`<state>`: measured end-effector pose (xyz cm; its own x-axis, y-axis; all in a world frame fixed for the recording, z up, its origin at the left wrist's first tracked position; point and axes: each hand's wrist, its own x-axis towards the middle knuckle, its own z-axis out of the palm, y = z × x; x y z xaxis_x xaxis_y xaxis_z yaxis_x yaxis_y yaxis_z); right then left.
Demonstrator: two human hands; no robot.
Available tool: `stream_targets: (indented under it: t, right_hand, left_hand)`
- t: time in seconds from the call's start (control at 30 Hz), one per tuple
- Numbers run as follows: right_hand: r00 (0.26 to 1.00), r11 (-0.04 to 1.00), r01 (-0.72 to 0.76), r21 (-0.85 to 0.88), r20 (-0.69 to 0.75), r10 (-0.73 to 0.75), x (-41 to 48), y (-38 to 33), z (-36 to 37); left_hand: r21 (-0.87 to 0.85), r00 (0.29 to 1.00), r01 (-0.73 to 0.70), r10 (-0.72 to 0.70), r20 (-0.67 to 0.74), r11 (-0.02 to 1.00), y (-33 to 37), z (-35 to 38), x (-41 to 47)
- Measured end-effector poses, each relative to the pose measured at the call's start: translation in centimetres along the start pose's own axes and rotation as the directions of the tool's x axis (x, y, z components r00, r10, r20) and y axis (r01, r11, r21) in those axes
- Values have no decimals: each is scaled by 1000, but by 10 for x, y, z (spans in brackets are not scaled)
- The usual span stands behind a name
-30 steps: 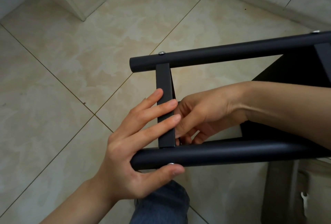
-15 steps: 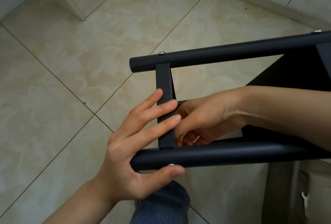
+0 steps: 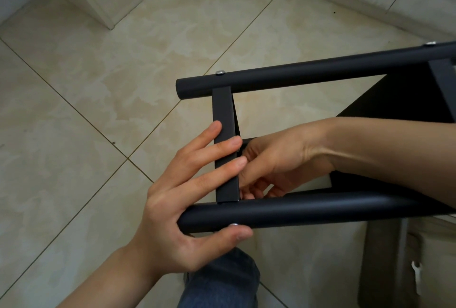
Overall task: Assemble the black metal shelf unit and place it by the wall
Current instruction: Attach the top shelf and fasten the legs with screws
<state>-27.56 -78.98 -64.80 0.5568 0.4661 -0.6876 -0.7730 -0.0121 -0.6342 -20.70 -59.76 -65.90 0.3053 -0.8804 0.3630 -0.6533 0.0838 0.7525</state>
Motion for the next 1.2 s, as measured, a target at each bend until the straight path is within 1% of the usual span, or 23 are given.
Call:
stream_targets:
  t: [0.13,0.3,0.37,0.53,0.7,0.8,1.0,1.2]
  right_hand:
    - [1000,1000,10,16,24,-11,0,0,1]
    - [995,995,69,67,65,-73,-8,-4,-7]
    - [994,991,90,97,52,-95,-9,-3,-8]
    - [997,987,79,143,3,-80,-6,-1,-6]
    - [999,991,32,127,-14,-30,-9,-6,-4]
    - [999,991,25,132,-48,-19,-8,-6,-2]
    - [990,992,99,83,-113,-90,-7,-6,-1]
    - [984,994,104,24,-151,-100,-5,-4,3]
  left_hand:
    - [-1,1000,5,-5,3,1000,0,-1,0]
    - [1,1000,0,0,3,1000,1,-1,1]
    - [-4,1000,-1,1,-2,1000,0,-1,0]
    - [-20,1000,-1,1,-13,1000,-1,0,-2]
    - [-18,1000,-3,3,-11,1000,-1,0,-1]
    - [-20,1000,-2,2,-13,1000,-1,0,-1]
    - [3,1000,3,-3,-13,1000,1,0,-1]
    - [1,1000,-2,2,-27,1000,0,1,-1]
